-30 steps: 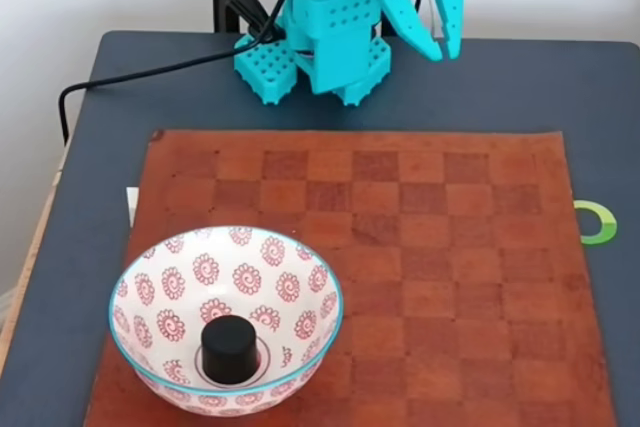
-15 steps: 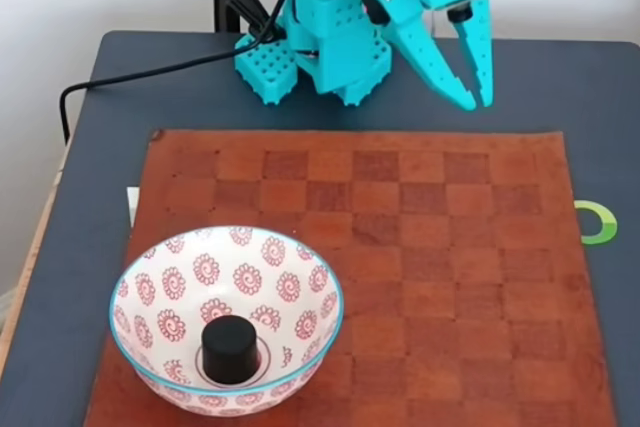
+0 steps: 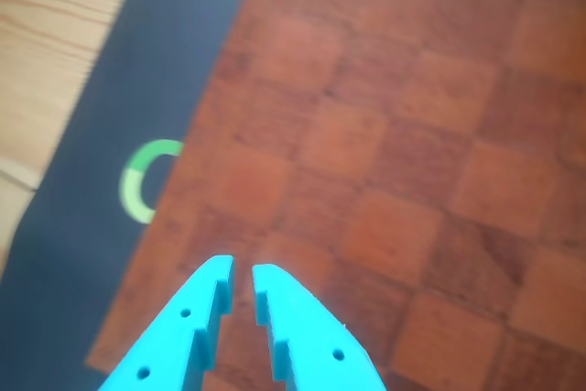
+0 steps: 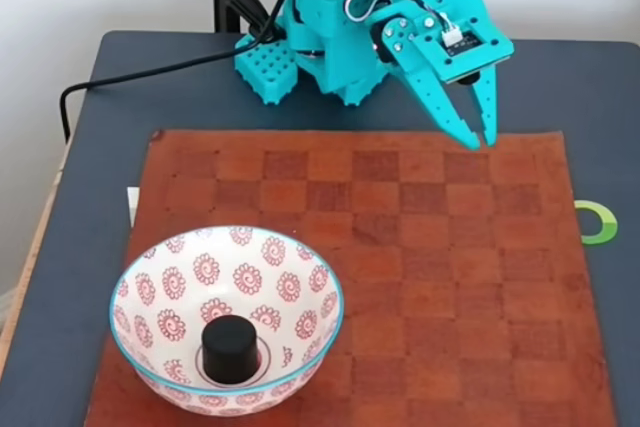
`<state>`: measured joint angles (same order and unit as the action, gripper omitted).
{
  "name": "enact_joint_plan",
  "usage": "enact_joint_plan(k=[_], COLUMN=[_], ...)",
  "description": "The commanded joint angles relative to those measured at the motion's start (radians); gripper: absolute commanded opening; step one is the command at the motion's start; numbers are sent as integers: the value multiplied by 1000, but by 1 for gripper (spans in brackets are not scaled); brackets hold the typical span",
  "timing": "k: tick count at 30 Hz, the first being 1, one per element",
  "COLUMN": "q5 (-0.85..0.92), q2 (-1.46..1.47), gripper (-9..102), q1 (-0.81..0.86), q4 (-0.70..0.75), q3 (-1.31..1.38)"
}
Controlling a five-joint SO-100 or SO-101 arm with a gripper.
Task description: Grasp a black cylinder and put it in the bin.
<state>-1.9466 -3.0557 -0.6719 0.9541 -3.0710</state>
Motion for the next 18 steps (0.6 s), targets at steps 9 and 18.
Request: enact_joint_plan(k=[9,18], q5=[2,6], q2=[-12,-12], gripper=[0,0], q1=[15,78], q4=[3,3], q3=[-31,-83])
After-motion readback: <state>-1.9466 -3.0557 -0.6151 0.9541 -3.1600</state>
